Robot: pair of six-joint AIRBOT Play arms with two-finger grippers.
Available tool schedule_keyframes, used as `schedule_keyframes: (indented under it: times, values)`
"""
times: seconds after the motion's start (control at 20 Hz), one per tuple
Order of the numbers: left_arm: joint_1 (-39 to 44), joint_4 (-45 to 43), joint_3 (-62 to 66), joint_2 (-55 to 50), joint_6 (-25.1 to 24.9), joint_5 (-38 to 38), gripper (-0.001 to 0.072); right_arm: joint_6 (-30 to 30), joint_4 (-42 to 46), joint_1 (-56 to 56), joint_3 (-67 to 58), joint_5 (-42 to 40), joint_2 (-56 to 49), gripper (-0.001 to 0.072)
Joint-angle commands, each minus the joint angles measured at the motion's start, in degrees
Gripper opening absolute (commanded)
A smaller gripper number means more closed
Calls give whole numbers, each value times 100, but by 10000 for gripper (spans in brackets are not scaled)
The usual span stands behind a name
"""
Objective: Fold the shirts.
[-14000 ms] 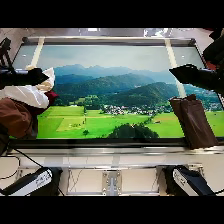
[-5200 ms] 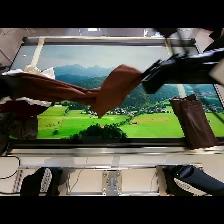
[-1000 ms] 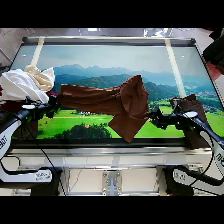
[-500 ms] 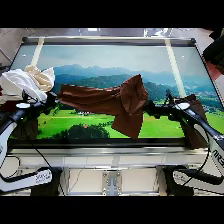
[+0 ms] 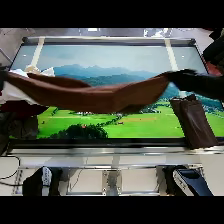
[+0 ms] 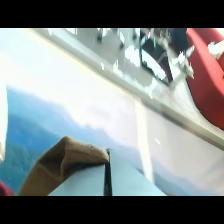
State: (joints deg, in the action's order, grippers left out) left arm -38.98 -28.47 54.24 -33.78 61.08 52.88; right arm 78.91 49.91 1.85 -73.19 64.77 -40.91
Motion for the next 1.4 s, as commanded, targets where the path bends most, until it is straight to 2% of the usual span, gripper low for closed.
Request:
schedule_keyframes:
  times: [0.0,0.25,0.4,0.45,0.6,0.7,0.85,0.95,1.05,1.2,1.35]
  values:
    - [-1047,-706,1690,599,184,1405,6,450,1281,2,-1375,151,990,6]
    - [-391,-1648,4354,-332,328,1893,6,463,2354,2,-2747,205,855,4]
    - [409,-1912,4811,-984,704,2100,7,463,2656,2,-2806,332,420,4]
    - [610,-1915,4804,-1287,785,2415,7,461,2660,2,-2806,476,160,4]
    - [1377,-2315,4787,-2402,1067,2916,6,459,2658,2,-2806,815,-1025,4]
    - [2131,-3121,4787,-3300,1311,3086,7,459,2608,0,-2806,931,-1965,4]
    - [3051,-4081,4787,-4822,1309,3298,7,341,2085,-15,-2804,968,-3506,5]
    - [3379,-4854,4787,-5777,1416,2796,8,267,2052,-48,-2804,839,-4478,5]
    - [3512,-5351,4789,-6546,2048,1762,8,269,1987,-46,-2806,411,-5348,6]
    - [3622,-5340,4800,-7136,2210,796,8,271,1707,-46,-2806,-452,-6161,5]
    - [3676,-5342,4800,-7208,2210,577,8,271,1687,-44,-2806,-927,-6393,5]
